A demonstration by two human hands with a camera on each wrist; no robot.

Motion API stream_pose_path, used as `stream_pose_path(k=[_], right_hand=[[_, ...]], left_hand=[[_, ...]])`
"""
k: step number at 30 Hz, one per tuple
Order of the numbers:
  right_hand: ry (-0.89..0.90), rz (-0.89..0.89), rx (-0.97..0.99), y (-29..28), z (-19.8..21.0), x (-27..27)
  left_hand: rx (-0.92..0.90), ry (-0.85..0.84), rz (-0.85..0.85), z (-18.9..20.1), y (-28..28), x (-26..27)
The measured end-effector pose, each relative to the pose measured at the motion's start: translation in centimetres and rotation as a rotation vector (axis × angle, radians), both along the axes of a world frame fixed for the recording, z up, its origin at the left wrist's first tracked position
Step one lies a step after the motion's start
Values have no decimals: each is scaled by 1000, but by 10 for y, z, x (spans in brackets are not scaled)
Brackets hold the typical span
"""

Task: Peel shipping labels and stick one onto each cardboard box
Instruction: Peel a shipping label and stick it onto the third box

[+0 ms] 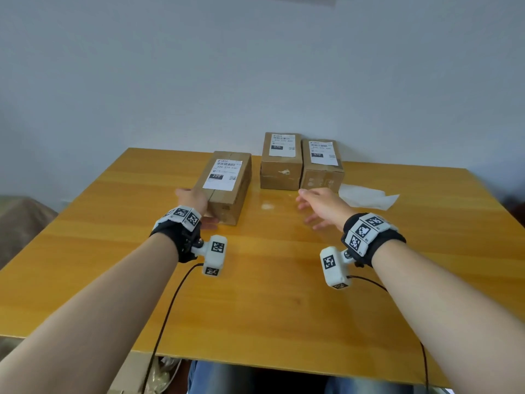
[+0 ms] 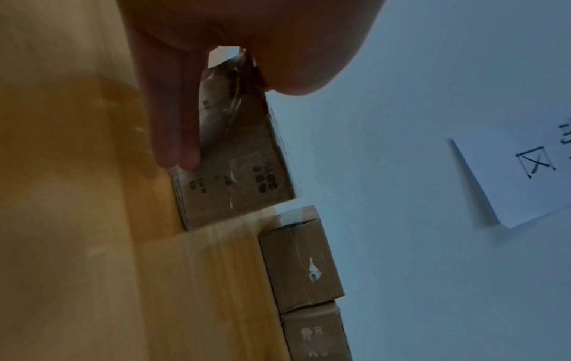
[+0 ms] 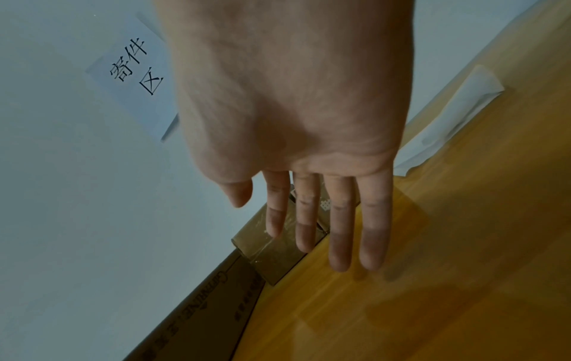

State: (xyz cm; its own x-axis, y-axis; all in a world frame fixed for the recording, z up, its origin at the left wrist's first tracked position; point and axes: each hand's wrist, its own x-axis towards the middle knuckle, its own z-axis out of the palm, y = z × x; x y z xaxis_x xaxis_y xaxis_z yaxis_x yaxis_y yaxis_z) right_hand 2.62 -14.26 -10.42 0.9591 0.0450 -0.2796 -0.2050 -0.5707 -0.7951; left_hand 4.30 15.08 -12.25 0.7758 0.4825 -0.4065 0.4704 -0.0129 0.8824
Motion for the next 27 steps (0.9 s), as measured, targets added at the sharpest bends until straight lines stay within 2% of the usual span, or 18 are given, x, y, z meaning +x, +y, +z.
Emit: stream_pose_path(k=[3, 6, 9, 11, 15, 17, 23, 27], right_hand=[[-18, -36, -17, -11, -2, 5], [-60, -82, -105, -28, -4, 12], [-75, -124, -191, -46, -10, 24], [-48, -150, -162, -56, -16, 31], [-12, -209, -91, -70, -25, 46], [-10, -228, -110, -79, -30, 53], [21, -369, -332, -110, -37, 70], [-6, -355, -236, -110, -18, 66]], left_hand=[[2, -33, 56, -10, -16, 32], [-15, -20, 32, -16, -31, 55], [92, -58, 26, -24, -42, 75], [185, -116, 19, -26, -51, 86], [260, -165, 4, -28, -66, 97], [290, -154, 5, -29, -70, 100], [341, -153, -6, -28, -73, 99], [268, -41, -42, -16, -66, 102]])
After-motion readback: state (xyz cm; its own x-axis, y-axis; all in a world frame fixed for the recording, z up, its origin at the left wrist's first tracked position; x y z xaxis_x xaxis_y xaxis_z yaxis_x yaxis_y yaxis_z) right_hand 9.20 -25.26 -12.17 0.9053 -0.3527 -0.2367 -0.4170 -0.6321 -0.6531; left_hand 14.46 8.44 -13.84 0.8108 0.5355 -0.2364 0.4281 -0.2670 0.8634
